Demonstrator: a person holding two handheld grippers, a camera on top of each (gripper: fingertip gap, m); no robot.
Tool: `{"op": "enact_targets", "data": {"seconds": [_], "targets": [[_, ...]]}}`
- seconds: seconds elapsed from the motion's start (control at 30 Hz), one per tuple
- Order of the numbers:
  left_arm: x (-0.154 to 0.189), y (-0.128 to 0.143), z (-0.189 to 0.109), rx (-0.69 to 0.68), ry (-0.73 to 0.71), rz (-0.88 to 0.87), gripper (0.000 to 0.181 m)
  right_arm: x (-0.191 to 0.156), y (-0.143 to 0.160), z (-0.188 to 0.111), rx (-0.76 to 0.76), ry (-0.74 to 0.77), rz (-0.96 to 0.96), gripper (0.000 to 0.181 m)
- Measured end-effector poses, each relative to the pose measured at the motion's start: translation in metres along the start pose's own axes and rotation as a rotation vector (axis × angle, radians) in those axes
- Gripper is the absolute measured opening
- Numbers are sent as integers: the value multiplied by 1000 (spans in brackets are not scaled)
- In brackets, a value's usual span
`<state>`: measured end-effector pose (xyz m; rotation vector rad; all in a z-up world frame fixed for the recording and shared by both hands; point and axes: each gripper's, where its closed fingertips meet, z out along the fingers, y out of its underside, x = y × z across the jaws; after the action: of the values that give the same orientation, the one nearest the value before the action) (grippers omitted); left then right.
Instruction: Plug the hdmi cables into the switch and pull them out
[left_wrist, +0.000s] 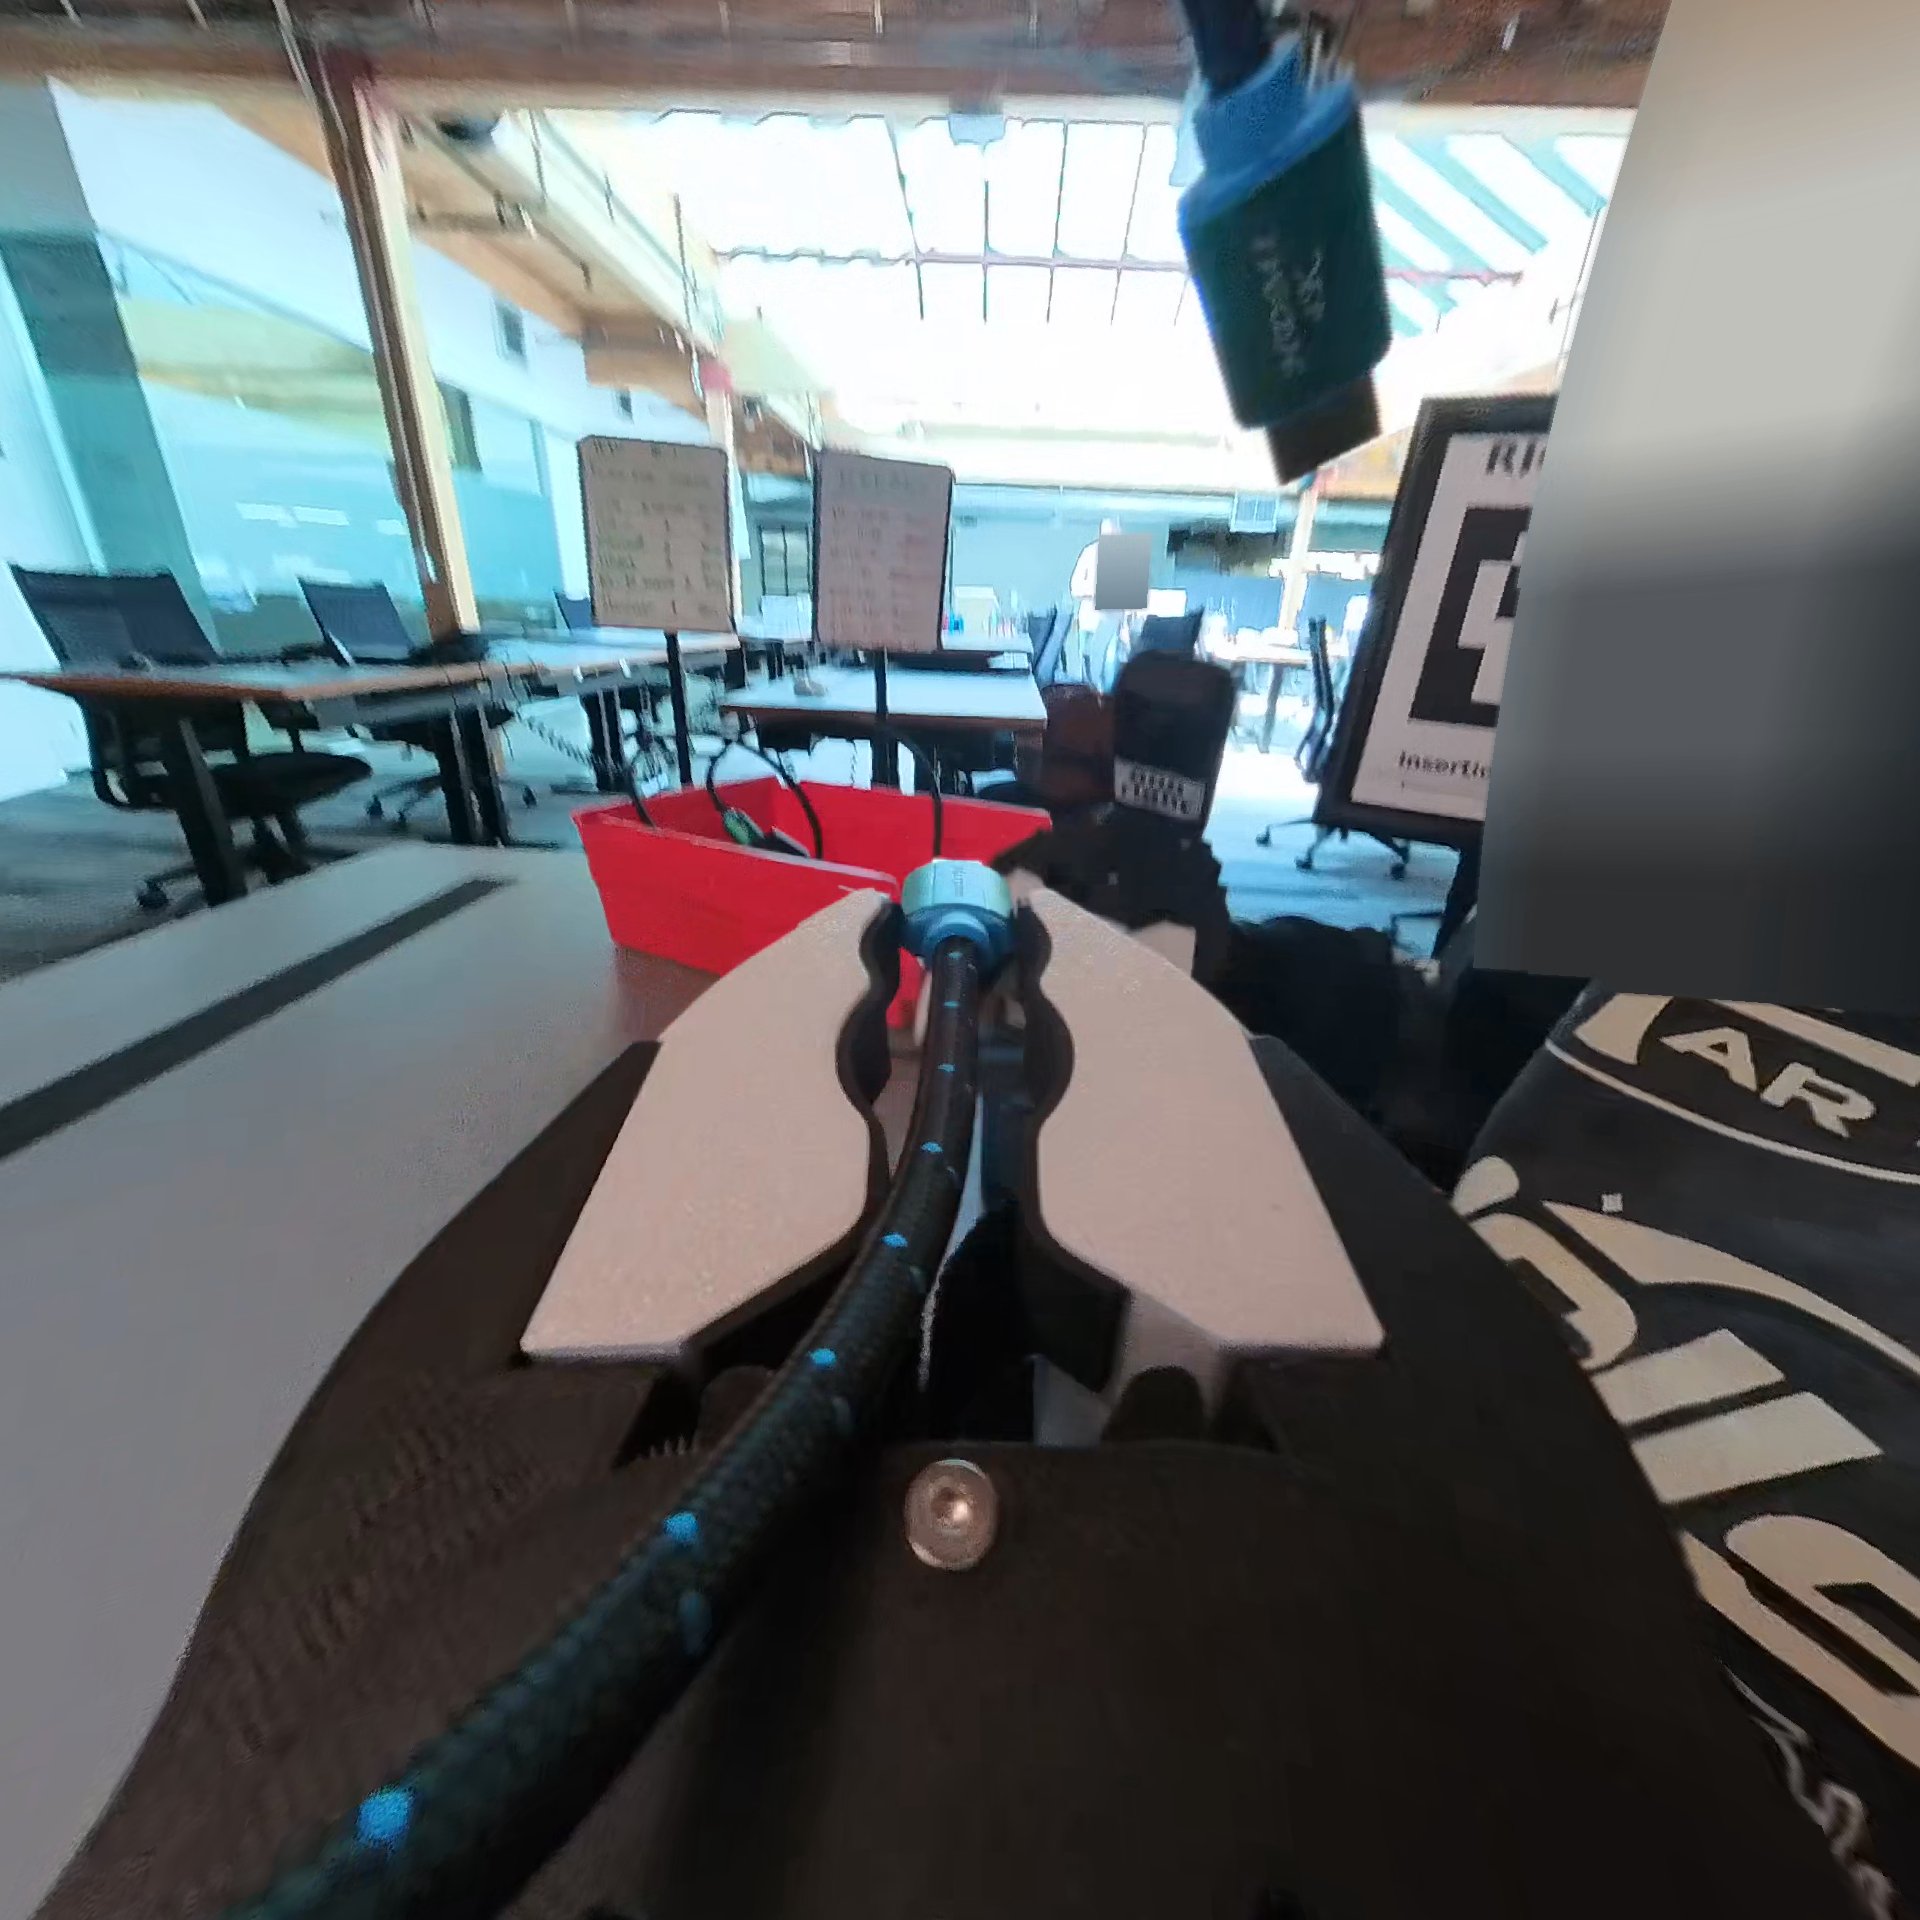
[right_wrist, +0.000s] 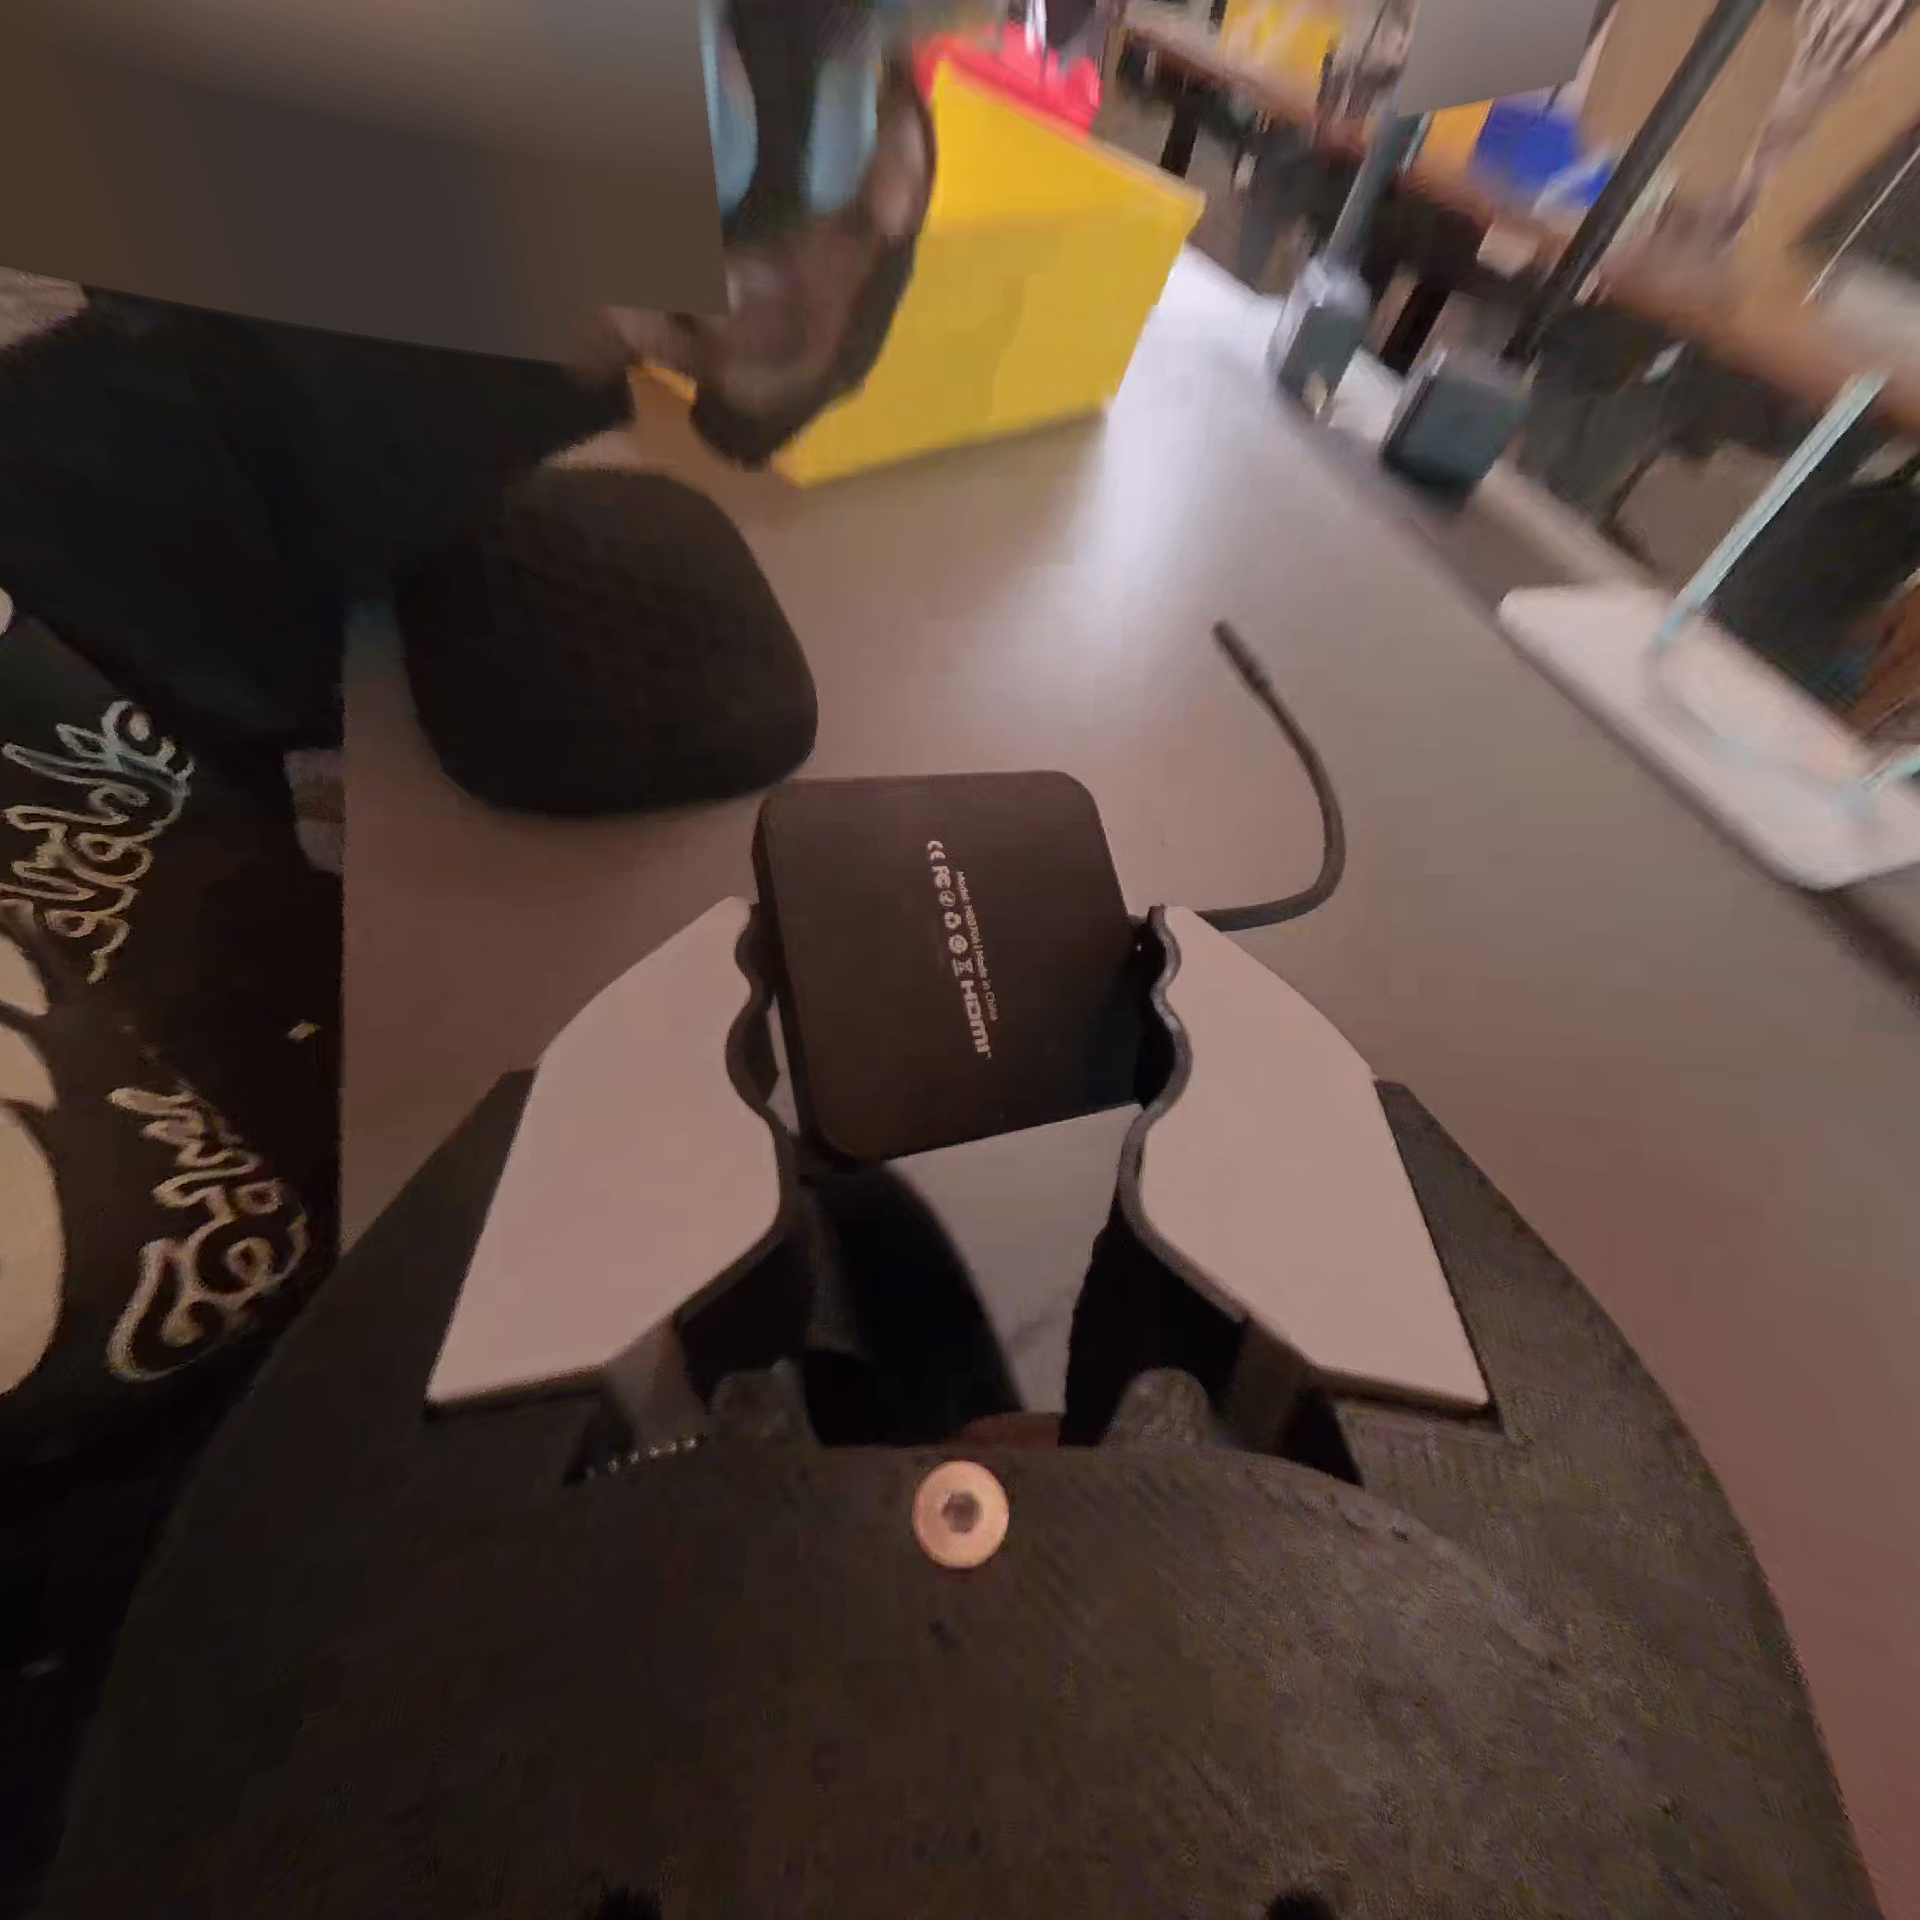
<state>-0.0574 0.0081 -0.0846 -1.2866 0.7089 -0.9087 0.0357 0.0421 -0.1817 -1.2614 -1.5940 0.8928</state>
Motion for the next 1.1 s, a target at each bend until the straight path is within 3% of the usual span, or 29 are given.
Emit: {"op": "enact_targets", "data": {"seconds": [0.17, 0.33, 0.87, 1.1], "targets": [[6, 36, 23, -131, 27, -145, 20, 9, -17, 11, 84, 30, -67, 68], [7, 66, 35, -260, 0, -120, 20, 2, -12, 16, 90, 7, -53, 68], [13, 90, 47, -391, 0, -35, 20, 8, -4, 15, 89, 42, -34, 68], [20, 81, 52, -333, 41, -68, 20, 2, -16, 9, 172, 4, -40, 64]]}}
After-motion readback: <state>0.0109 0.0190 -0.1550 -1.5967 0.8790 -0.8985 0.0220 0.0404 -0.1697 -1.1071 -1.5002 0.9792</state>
